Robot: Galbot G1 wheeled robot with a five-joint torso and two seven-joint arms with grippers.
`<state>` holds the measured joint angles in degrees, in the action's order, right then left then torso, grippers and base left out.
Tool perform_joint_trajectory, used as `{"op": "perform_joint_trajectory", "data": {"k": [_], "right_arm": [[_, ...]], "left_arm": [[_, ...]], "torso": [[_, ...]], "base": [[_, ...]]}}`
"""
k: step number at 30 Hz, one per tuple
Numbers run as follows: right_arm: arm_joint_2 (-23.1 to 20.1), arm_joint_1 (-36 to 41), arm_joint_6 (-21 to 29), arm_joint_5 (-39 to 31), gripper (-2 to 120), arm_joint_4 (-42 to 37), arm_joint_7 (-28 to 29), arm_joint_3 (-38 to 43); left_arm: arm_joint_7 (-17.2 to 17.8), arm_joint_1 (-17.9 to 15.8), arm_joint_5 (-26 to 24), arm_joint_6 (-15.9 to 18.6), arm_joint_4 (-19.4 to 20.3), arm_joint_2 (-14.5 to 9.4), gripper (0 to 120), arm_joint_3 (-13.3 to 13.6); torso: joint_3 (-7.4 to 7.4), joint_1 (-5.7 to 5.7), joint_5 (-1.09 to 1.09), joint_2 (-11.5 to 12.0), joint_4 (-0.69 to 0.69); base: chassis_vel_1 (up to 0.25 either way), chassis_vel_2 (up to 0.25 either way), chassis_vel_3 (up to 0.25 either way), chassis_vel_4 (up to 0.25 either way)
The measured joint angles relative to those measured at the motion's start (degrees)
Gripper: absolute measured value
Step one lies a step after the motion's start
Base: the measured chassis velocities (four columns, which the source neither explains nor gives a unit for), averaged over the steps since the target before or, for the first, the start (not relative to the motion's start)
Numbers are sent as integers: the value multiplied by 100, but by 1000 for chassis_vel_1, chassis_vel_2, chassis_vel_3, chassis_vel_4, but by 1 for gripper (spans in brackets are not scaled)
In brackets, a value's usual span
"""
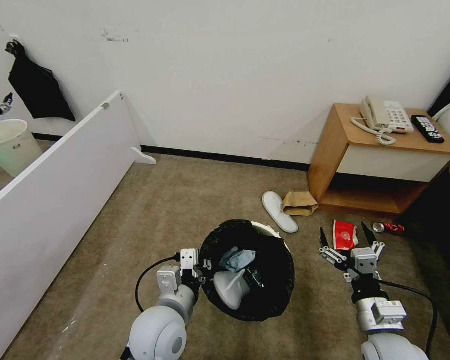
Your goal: Pick up the trash bin, then pick up the garbage from the floor and place it into the trash bin.
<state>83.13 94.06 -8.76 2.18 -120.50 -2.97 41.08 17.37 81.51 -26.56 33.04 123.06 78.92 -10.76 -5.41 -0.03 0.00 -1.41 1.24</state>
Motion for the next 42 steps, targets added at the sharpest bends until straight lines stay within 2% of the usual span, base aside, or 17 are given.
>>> {"op": "perform_joint_trajectory", "data": {"k": [19,28,42], "right_arm": [[6,-43,-15,13,100,20,-3,-26],[14,-54,-12,11,100,20,-3,-35],[27,-51,-2,2,100,3,-3,-55]], "left_arm": [[-9,-1,16,-23,-24,16,2,-4],[-62,4,40,-31,-8,14,2,-1],[-41,39,78,-53,9,20,2,-1]], "torso": [[6,0,0,8,0],[137,1,0,138,0],[154,2,0,142,0]], "base": [[0,0,0,0],[0,0,0,0],[0,0,0,0]]}}
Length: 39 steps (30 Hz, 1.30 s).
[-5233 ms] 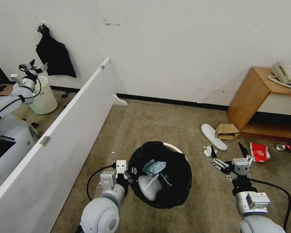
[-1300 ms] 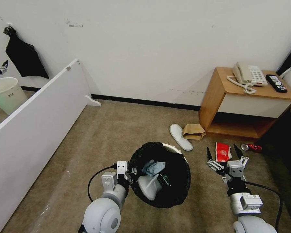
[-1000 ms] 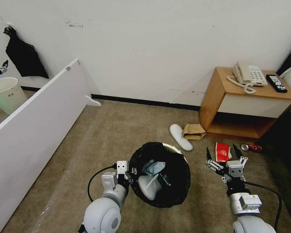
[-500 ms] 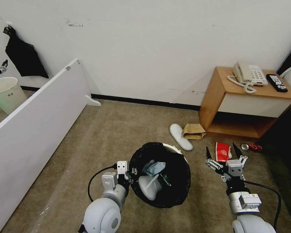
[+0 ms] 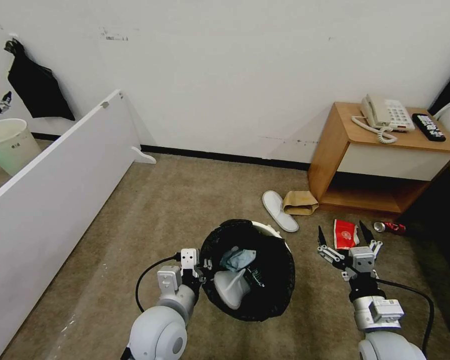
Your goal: Pick up the trash bin, then pick up the garbage from the floor and place it into the trash bin.
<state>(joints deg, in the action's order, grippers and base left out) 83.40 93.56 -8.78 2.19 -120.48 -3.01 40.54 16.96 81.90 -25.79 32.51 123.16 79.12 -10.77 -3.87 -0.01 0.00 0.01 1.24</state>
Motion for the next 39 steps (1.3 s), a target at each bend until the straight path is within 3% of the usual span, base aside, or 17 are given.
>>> {"op": "perform_joint_trajectory", "data": {"k": [39], "right_arm": [[52,23,63,-118,100,-35,-184,68]], "left_arm": [[23,34,-4,-83,67,-26,2,-11]], "torso": [[-10,1,0,0,0]], "base": [[0,0,0,0]]}}
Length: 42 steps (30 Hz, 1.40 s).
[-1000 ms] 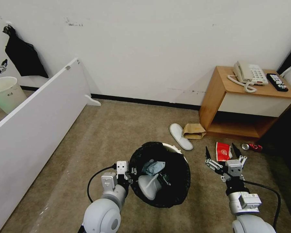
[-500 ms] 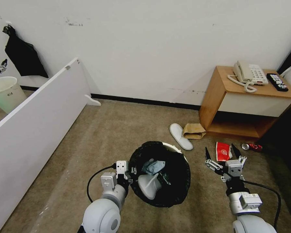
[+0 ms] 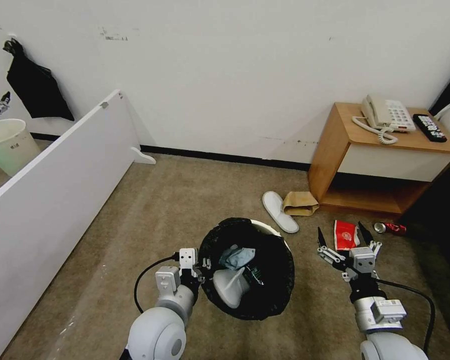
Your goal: Pick up the trash bin, then pick up the garbage from the floor and place it into the trash bin.
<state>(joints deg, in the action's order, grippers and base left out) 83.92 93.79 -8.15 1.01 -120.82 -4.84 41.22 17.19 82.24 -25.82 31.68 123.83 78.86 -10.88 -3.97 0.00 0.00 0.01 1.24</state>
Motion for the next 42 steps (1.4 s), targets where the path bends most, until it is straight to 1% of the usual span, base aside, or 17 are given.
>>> {"op": "perform_joint_trajectory", "data": {"k": [29,42], "right_arm": [[24,20,-48,19,100,14,-48,-1],[37,7,-49,49,100,47,-48,-21]], "left_arm": [[-5,30,4,-26,22,-12,2,-24],[-10,40,8,-36,32,-17,2,-29]], "torso": [[-2,0,0,0,0],[-1,1,0,0,0]], "base": [[-48,47,50,-49],[0,0,0,0]]}}
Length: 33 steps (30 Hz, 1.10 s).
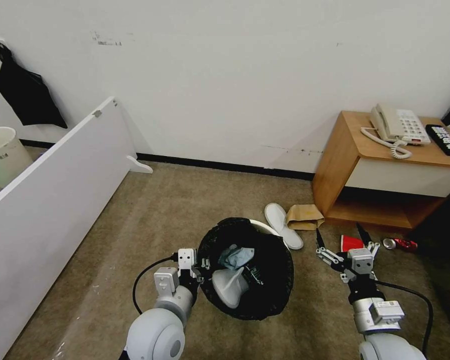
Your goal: Pick up the trash bin, then pick up the garbage from the floor and place it into the trash bin.
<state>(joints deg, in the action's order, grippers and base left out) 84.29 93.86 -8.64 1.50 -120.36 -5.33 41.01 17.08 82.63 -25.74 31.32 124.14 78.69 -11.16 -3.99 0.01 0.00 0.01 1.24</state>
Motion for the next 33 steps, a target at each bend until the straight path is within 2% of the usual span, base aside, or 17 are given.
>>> {"op": "perform_joint_trajectory", "data": {"k": [33], "right_arm": [[-38,-37,33,-10,100,77,7,-26]], "left_arm": [[-2,-69,-15,0,-94,15,2,12]], "torso": [[0,0,0,-1,0]], "base": [[-7,7,7,-9]]}}
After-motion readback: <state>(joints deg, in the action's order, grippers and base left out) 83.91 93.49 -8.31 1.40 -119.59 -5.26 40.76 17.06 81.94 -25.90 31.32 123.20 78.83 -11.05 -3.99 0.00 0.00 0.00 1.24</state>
